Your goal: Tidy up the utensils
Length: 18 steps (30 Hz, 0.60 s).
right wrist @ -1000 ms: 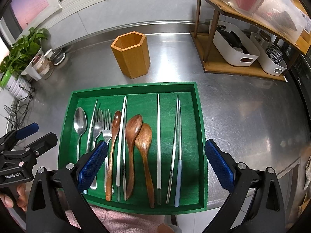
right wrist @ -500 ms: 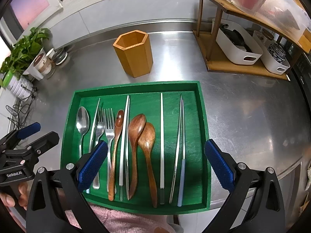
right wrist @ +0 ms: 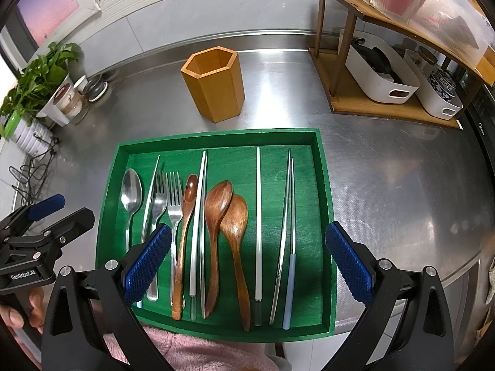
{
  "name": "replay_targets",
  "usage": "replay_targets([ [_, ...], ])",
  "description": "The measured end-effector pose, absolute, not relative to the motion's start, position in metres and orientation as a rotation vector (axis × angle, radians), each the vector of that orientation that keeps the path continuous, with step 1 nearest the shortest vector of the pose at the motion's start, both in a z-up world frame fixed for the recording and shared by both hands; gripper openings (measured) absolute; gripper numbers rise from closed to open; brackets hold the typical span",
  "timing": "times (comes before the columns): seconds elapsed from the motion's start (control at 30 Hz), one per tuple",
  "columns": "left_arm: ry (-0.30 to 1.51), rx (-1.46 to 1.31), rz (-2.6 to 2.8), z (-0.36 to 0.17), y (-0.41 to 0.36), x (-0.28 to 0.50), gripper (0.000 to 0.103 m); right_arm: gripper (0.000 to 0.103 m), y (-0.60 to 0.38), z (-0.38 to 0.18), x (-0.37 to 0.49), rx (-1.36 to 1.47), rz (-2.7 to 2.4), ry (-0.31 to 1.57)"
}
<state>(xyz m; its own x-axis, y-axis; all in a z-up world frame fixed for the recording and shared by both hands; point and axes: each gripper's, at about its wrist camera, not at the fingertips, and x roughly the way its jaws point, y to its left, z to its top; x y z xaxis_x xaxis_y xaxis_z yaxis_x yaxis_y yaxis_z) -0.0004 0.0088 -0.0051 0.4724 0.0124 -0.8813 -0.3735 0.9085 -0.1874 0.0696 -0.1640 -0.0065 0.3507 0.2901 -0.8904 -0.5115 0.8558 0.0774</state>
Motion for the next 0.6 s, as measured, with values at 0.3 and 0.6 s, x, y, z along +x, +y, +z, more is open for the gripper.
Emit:
replay_targets([
  [0.3,1.055,-0.387,0.251,-0.0062,0.0099,-0.0004,0.095,0.099,-0.1638,-0.0091,0.0695,-0.211,0.526,1.099],
  [0.6,1.053,-0.406,0.267,-0.0089,0.0141,-0.0009,0.095,0.099,-0.1671,-0.0101,0.072,-0.207,0.518,1.103],
])
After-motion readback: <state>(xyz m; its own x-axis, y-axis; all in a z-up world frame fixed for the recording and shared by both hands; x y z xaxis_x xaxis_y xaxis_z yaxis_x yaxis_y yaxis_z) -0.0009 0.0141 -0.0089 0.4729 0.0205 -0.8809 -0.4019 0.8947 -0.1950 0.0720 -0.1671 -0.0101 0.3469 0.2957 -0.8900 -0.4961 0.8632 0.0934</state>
